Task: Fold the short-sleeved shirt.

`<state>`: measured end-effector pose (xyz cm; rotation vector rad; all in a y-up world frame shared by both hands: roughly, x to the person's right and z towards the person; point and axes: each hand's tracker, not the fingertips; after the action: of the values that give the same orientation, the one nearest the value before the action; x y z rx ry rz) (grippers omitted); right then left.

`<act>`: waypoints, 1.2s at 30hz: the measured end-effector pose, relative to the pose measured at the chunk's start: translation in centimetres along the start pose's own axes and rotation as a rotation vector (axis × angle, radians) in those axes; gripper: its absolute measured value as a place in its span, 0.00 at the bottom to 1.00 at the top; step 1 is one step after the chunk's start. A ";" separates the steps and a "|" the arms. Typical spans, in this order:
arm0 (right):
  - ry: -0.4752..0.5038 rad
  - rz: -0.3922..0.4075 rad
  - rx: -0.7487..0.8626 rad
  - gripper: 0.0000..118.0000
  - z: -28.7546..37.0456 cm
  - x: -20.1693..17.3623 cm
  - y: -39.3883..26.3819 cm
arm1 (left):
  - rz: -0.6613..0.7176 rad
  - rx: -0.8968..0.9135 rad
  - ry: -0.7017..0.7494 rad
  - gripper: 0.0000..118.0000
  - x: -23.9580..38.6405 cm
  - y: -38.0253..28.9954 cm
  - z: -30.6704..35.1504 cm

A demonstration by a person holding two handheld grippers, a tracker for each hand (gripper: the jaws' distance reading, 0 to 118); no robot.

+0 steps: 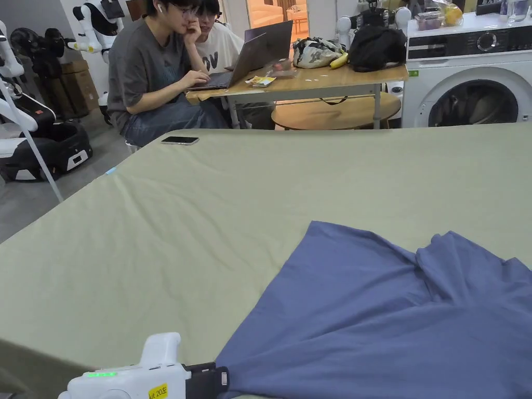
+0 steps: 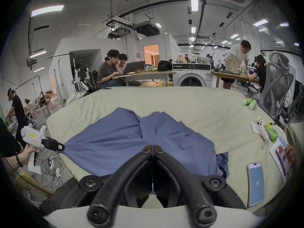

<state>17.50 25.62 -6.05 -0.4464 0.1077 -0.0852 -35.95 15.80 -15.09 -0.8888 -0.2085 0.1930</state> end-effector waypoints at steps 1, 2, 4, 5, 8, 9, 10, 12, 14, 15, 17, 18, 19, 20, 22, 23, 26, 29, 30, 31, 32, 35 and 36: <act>-0.006 0.001 -0.005 0.00 0.0 0.2 0.0 | -0.017 0.021 0.016 0.21 0.2 0.1 0.0; -0.012 -0.002 -0.011 0.00 0.0 0.4 0.0 | -0.010 0.008 0.013 0.14 0.6 0.6 0.1; -0.016 -0.009 -0.013 0.00 -0.1 0.8 0.1 | -0.012 -0.005 0.010 0.06 0.6 0.8 0.0; -0.013 -0.013 -0.016 0.00 -0.2 1.1 0.2 | -0.022 -0.017 0.006 0.06 0.9 0.7 -0.1; -0.024 0.005 -0.025 0.00 -1.3 1.9 1.3 | -0.080 -0.033 0.054 0.04 2.3 0.2 -0.4; -0.030 0.022 -0.035 0.00 -2.1 2.3 2.1 | -0.115 -0.030 0.073 0.04 2.8 0.2 -0.4; -0.034 0.045 -0.069 0.02 -3.1 2.7 3.1 | -0.131 -0.037 0.085 0.04 3.1 0.2 -0.4; -0.023 0.073 -0.158 0.28 -5.8 3.9 5.2 | -0.152 -0.040 0.106 0.04 3.3 0.3 -0.5; 0.024 0.063 -0.217 0.40 -9.6 6.2 6.6 | -0.154 -0.042 0.115 0.04 3.3 0.3 -0.7; 0.037 0.047 -0.270 0.41 -11.7 7.4 7.3 | -0.154 -0.042 0.117 0.04 3.4 0.3 -0.7; 0.045 0.009 -0.368 0.47 -16.0 8.9 8.4 | -0.142 -0.046 0.104 0.04 3.5 0.0 -0.8; 0.044 0.004 -0.392 0.53 -18.1 9.5 8.8 | -0.143 -0.046 0.106 0.04 3.5 0.0 -0.9; 0.038 0.003 -0.427 0.58 -19.8 10.4 8.9 | -0.143 -0.048 0.107 0.04 3.5 0.1 -1.0; 0.025 -0.004 -0.488 0.58 -21.9 11.2 8.9 | -0.142 -0.053 0.108 0.04 4.0 0.2 -0.8; 0.001 -0.012 -0.584 0.58 -24.7 12.4 8.5 | -0.142 -0.059 0.115 0.04 4.1 0.3 -0.7; -0.032 0.002 -0.625 0.57 -25.3 12.9 8.0 | -0.142 -0.060 0.116 0.04 4.2 0.2 -0.7; -0.051 -0.011 -0.721 0.46 -26.2 13.8 5.9 | -0.151 -0.057 0.116 0.04 4.4 0.2 -0.6; -0.064 -0.032 -0.646 0.00 -25.2 13.6 6.0 | -0.144 -0.062 0.105 0.04 4.1 0.5 -0.8; -0.056 -0.035 -0.640 0.00 -25.0 13.6 6.1 | -0.140 -0.067 0.102 0.04 4.1 0.6 -0.8; -0.044 -0.030 -0.632 0.00 -24.6 13.4 6.1 | -0.137 -0.073 0.100 0.04 4.2 0.8 -0.8; -0.034 -0.023 -0.623 0.00 -24.3 13.1 6.2 | -0.134 -0.079 0.100 0.04 4.1 1.1 -0.9; -0.035 0.009 -0.533 0.00 -22.8 12.2 6.8 | -0.135 -0.087 0.099 0.04 4.3 1.1 -0.6; -0.049 0.001 -0.493 0.00 -21.7 11.9 7.4 | -0.137 -0.074 0.089 0.04 3.8 1.0 -0.6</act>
<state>27.08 21.83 -29.72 -0.9400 0.0804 -0.0457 -32.26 16.92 -15.88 -0.9505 -0.1935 0.0182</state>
